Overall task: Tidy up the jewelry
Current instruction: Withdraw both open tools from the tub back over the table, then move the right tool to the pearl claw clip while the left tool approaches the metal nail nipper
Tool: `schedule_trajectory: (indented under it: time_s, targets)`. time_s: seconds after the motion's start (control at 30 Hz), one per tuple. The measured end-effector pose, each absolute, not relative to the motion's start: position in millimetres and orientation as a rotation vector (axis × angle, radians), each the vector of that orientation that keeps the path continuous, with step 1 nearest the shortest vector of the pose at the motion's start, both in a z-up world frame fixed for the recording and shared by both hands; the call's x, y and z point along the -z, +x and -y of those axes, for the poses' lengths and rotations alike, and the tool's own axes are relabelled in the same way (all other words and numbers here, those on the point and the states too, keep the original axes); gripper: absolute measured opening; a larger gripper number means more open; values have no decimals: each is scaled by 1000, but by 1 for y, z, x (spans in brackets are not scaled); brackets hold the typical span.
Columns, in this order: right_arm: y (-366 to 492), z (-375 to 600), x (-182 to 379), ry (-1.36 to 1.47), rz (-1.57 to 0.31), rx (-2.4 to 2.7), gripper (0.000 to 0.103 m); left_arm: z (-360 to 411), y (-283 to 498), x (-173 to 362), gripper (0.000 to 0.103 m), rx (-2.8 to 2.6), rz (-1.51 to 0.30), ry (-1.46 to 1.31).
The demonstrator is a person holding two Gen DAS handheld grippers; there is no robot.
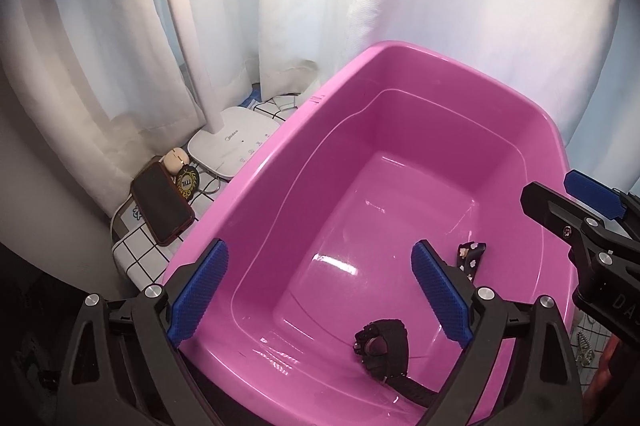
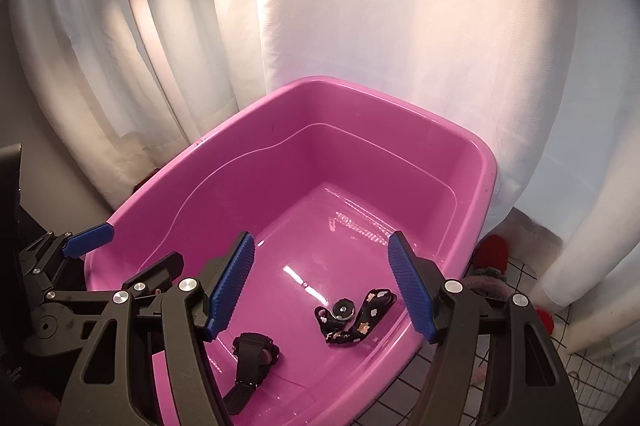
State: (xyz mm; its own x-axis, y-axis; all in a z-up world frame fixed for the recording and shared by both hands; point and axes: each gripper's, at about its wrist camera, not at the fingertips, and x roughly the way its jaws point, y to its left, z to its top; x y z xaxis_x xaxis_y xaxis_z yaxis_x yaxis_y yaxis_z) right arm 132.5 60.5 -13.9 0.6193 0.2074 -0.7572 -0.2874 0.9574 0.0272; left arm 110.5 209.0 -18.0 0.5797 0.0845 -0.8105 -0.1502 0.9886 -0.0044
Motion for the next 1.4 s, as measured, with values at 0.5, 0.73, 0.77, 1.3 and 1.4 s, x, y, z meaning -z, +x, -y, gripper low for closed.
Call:
schedule_trajectory:
  time_s: [0.5,0.73,0.77,1.3,1.4]
  targets:
    - [92,-46,-4,-113,-799,-207,66,-196,82,0,92,-124,-914,-71]
    - [60,-22,-11,-101,-757,-133,66,-179,65,-9,92,-109,-892,-54]
    - [54,-18,-11,-99,-752,-125,66,-175,63,-9,92,-103,-890,-51]
    - [-85,127,6,23,-727,159,66,-59,15,-13,94,108,-862,35]
    - [-105,158,14,57,-743,234,66,-32,6,-9,94,150,-855,70]
